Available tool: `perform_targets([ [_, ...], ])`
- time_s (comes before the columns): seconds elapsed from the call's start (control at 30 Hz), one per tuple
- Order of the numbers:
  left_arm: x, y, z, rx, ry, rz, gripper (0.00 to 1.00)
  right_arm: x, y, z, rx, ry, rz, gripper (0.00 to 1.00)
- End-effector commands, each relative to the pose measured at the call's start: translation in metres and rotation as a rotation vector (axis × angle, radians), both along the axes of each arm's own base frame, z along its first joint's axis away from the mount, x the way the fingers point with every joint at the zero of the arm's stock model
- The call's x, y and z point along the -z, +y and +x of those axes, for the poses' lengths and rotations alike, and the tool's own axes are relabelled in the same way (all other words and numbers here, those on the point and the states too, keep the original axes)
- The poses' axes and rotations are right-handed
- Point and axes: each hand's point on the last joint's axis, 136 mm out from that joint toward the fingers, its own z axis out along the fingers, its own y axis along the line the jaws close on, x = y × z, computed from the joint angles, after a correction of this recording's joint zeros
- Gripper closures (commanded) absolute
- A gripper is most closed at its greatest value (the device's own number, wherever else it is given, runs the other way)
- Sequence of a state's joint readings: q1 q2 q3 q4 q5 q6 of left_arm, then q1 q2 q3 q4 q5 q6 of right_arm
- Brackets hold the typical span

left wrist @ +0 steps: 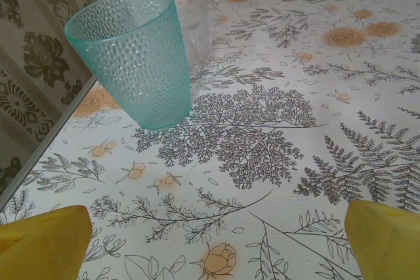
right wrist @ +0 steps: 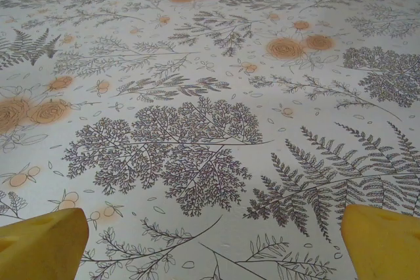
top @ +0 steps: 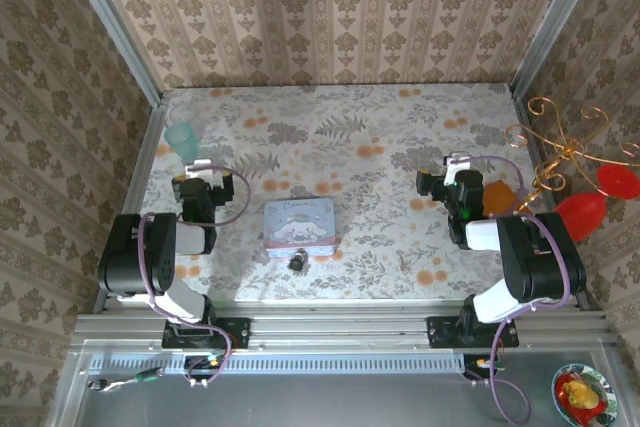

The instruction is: Unlock the padlock with the key

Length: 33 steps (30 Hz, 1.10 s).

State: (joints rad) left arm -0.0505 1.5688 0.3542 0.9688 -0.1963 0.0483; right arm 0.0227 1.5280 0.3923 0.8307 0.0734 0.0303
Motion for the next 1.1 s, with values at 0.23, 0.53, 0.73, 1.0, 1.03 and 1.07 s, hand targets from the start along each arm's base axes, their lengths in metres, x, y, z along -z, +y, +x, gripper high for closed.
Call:
perform_targets([
  [0.23, -0.009, -0.001, 0.006, 0.013, -0.023, -0.010, 0.00, -0.010, -0.001, 0.006, 0.002, -0.029, 0.002, 0.00],
  [0.53, -0.009, -0.001, 0.006, 0.013, -0.023, -0.010, 0.00, -0.010, -0.001, 0.006, 0.001, -0.029, 0.002, 0.00],
  [0.73, -0.010, 0.001, -0.001, -0.002, -0.051, -0.009, 0.00, -0.011, -0.001, 0.006, 0.000, -0.035, -0.003, 0.00],
  [1.0, -0.052, -0.008, -0.019, 0.044, -0.123, 0.006, 0.00, -0.016, 0.010, -0.002, -0.027, -0.083, -0.047, 0.00],
  [1.03, -0.063, -0.009, -0.024, 0.054, -0.136, -0.002, 0.00, -0.018, 0.011, -0.003, -0.031, -0.089, -0.051, 0.00],
  [1.07, -0.076, -0.010, -0.028, 0.056, -0.156, -0.024, 0.00, -0.022, 0.012, -0.005, -0.033, -0.096, -0.050, 0.00],
])
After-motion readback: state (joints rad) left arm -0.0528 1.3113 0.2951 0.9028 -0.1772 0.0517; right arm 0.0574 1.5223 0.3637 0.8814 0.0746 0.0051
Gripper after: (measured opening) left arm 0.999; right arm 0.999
